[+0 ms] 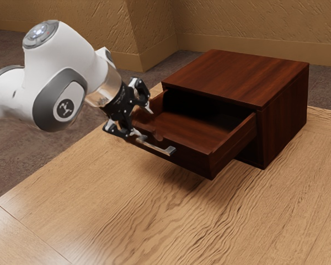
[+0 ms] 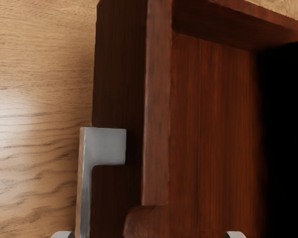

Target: Pull the drawer handle with one arm to open the drawer

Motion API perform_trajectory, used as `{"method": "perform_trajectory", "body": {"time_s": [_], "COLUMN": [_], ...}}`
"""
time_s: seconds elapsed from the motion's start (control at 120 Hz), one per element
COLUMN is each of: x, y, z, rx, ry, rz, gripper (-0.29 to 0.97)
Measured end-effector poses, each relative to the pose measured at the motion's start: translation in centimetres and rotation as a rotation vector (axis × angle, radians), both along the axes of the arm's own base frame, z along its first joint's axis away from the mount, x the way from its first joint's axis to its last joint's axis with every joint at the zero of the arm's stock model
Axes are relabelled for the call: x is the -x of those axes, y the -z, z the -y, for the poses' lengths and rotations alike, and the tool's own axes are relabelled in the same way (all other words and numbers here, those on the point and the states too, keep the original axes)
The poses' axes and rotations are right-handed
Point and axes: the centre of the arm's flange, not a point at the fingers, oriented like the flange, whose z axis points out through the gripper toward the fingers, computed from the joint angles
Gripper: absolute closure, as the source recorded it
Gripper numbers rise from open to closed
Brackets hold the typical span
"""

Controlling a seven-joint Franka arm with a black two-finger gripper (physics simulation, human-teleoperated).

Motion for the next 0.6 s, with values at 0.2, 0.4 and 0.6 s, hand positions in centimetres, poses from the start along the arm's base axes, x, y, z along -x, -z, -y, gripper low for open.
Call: {"method": "perform_trajectory", "body": {"time_s": [0.2,0.4,0.6], "x": [6.1,7.9,8.5], "y": [-15.1,-9.2,-5.6], "z": [-4.9,-3.6,-3.8], "rx": [0.047,0.098,0.133], "ry": [-0.105,-0.079,-0.080], "rz": [-0.137,-0.430,-0.526], "gripper": [0.12,0.05,0.02]}}
